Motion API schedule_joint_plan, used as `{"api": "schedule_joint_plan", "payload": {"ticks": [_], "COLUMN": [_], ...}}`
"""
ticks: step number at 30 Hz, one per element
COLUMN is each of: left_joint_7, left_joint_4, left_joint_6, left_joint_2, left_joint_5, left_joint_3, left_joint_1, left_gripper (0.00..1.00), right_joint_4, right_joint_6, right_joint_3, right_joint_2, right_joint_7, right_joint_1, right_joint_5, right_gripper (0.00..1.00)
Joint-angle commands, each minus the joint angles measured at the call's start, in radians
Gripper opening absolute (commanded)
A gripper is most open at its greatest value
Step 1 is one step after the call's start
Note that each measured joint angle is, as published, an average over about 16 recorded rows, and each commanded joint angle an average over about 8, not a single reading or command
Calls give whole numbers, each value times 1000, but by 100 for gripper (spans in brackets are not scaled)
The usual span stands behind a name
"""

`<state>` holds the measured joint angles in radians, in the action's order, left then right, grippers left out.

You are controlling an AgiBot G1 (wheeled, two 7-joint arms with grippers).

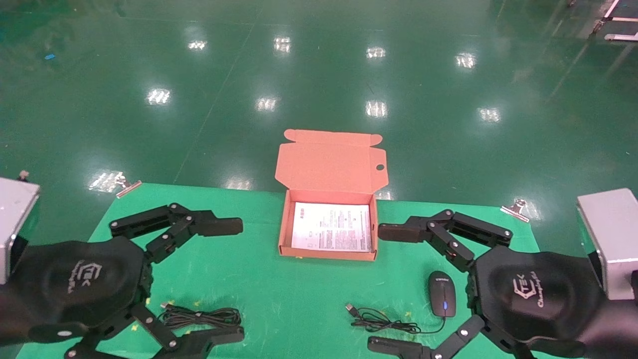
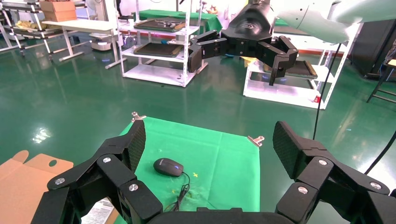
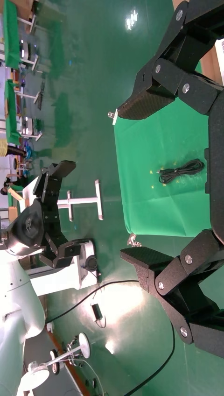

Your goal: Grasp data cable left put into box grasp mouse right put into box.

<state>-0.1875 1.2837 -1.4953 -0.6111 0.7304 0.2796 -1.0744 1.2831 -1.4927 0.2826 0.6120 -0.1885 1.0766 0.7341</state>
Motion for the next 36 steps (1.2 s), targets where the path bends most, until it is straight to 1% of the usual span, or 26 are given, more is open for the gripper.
{"api": "schedule_joint_plan", "payload": {"ticks": [1,15,19,22,28,36], "left_joint_7": [0,1,7,14,28,61], "left_joint_4": [0,0,5,5,-20,-45], "left_joint_6": [0,0,-13,-34,-67,-70], "left_joint_2": [0,-1,1,0,-20,-52], "left_joint_5": [0,2,40,99,243,444], "left_joint_3": [0,1,16,43,122,243], "left_joint_1": [0,-1,-21,-53,-127,-196], "left_gripper": [100,100,100,100,100,100], "right_joint_4": [0,-1,3,9,33,56], "right_joint_6": [0,-1,-14,-33,-64,-78], "right_joint_3": [0,0,8,25,87,237], "right_joint_2": [0,0,-3,-5,8,43], "right_joint_7": [0,0,20,56,153,322], "right_joint_1": [0,-1,9,32,114,240], "right_joint_5": [0,0,29,85,251,500], "right_gripper": [100,100,100,100,100,100]}}
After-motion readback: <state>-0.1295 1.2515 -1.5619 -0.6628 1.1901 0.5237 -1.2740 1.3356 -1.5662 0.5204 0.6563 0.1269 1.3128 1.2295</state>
